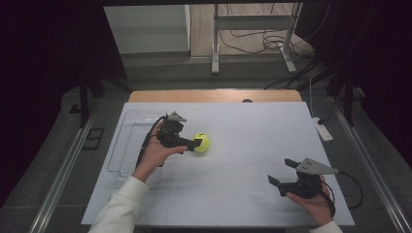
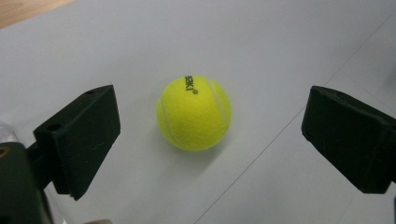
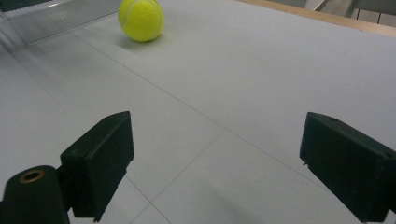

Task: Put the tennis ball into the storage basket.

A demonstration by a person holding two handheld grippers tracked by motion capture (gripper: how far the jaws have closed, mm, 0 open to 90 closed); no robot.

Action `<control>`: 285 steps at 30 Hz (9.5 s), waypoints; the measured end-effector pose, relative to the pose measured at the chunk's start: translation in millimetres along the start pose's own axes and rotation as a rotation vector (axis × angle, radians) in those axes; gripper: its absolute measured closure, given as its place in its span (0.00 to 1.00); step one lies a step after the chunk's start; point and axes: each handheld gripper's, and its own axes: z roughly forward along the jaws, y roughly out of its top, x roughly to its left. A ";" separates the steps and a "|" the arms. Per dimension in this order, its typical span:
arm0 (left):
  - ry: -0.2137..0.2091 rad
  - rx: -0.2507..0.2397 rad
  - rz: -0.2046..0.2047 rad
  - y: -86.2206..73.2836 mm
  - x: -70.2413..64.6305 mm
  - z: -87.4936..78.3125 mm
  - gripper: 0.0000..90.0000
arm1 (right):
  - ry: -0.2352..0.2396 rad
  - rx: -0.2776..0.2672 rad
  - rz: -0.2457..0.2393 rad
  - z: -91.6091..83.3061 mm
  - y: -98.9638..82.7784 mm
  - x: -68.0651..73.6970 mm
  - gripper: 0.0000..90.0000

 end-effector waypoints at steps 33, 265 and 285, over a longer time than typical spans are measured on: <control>-0.017 0.079 -0.043 10.7 10.0 31.3 0.06 | -0.001 0.005 0.000 0.8 -0.5 -0.5 0.12; 0.030 -0.328 -0.054 -3.7 11.0 -68.7 0.30 | -0.029 0.031 -0.035 4.1 -3.1 0.7 0.13; 0.070 -0.360 -0.082 -6.7 20.5 -80.2 0.30 | -0.033 0.033 -0.035 4.1 -3.1 0.7 0.13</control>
